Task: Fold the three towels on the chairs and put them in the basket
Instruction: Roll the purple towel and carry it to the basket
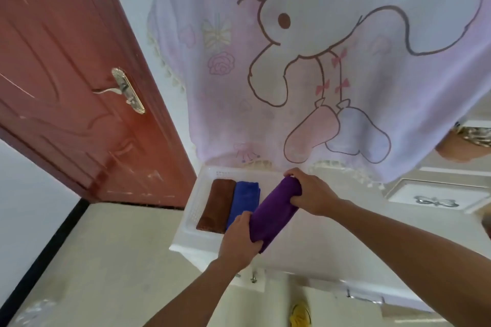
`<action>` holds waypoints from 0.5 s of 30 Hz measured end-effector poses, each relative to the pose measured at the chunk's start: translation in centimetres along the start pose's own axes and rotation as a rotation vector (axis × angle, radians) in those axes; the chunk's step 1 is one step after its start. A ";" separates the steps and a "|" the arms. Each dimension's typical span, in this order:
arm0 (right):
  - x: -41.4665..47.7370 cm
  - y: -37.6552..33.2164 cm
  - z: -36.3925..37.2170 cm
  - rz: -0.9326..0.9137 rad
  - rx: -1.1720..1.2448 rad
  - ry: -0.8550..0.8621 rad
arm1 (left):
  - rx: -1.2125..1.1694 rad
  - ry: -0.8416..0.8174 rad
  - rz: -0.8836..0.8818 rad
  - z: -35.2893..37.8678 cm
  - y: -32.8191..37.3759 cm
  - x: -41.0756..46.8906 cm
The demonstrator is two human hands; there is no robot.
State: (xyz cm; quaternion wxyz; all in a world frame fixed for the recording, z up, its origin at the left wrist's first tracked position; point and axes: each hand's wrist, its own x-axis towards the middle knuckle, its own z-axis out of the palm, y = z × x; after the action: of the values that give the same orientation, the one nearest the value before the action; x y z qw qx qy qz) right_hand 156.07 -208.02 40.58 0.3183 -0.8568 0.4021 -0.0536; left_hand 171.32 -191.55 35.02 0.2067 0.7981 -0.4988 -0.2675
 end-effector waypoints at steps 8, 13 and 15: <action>10.0 2.6 0.2 0.005 0.038 -0.187 | -0.175 -0.025 -0.297 2.6 2.0 4.4; 13.9 3.4 3.8 -0.055 -0.270 -0.320 | 0.061 -0.163 -0.404 4.4 0.9 6.5; 14.7 3.8 5.0 -0.047 -0.362 -0.338 | 0.168 -0.152 -0.380 5.1 0.4 7.0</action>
State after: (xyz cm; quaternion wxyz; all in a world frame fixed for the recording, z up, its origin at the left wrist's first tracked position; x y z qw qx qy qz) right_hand 165.14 -217.95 32.00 0.2209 -0.9057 0.3263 0.1561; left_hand 170.35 -198.37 29.76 0.0472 0.8697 -0.3740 -0.3186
